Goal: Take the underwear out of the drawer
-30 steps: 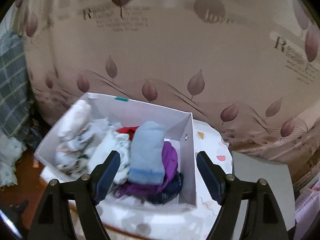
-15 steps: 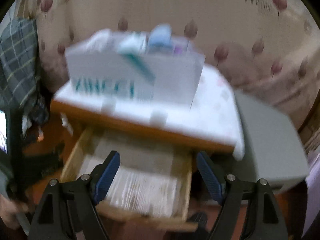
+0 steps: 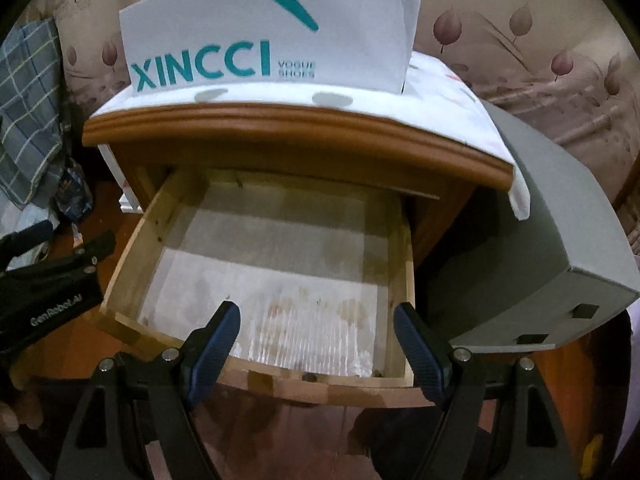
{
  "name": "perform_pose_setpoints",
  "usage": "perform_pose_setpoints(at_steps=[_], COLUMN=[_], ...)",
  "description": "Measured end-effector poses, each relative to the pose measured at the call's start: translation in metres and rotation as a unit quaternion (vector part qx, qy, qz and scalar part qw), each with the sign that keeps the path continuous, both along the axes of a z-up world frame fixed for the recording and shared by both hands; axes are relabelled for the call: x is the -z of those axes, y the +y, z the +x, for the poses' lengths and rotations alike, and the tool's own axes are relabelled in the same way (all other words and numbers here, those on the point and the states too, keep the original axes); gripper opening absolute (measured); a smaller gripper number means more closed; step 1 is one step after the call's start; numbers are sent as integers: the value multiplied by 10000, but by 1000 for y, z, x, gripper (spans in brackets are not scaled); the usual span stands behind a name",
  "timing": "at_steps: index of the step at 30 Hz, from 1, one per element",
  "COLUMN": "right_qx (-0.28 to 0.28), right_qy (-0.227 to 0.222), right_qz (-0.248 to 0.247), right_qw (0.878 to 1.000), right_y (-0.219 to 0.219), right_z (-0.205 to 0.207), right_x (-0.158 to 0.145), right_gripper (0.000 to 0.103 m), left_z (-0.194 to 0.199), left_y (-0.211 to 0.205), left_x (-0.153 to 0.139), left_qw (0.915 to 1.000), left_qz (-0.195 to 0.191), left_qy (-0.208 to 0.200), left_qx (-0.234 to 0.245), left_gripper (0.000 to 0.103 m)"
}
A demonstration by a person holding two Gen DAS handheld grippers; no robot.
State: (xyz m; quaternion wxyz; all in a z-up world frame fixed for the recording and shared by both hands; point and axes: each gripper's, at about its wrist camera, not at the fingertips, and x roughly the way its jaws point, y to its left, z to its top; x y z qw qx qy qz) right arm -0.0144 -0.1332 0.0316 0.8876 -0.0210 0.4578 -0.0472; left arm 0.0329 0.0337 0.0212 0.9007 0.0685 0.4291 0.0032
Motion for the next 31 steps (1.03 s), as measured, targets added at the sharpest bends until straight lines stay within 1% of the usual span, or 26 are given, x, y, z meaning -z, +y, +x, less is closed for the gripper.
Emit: perform_pose_setpoints(at_steps=[3,18,20,23,27,31], right_qx=[-23,-85,-108,-142,-161,-130], right_qy=[76,98,113,135,122,82], right_qz=[17,-35,-47,-52,-53,-87], right_qw=[10000,9999,9999,9998,9998,9998], right_y=[2,8,9,11,11,11], right_z=[-1,3,4,4,4,4], right_x=[6,5,6,8,8,7], right_gripper=[81,81,81,81,81,81], left_z=[1,4,3,1,-1,-2], left_y=[0,-2,-3,-2,-6,-5], left_x=[0,1,1,0,-1,-6], left_qw=[10000,9998,9998,9994,9997,9993], left_qz=[-55,-139,-153,-301,-125,-256], left_qy=[26,65,29,10,-68,-110], left_qx=[19,82,100,181,218,247], left_gripper=[86,86,86,86,86,88])
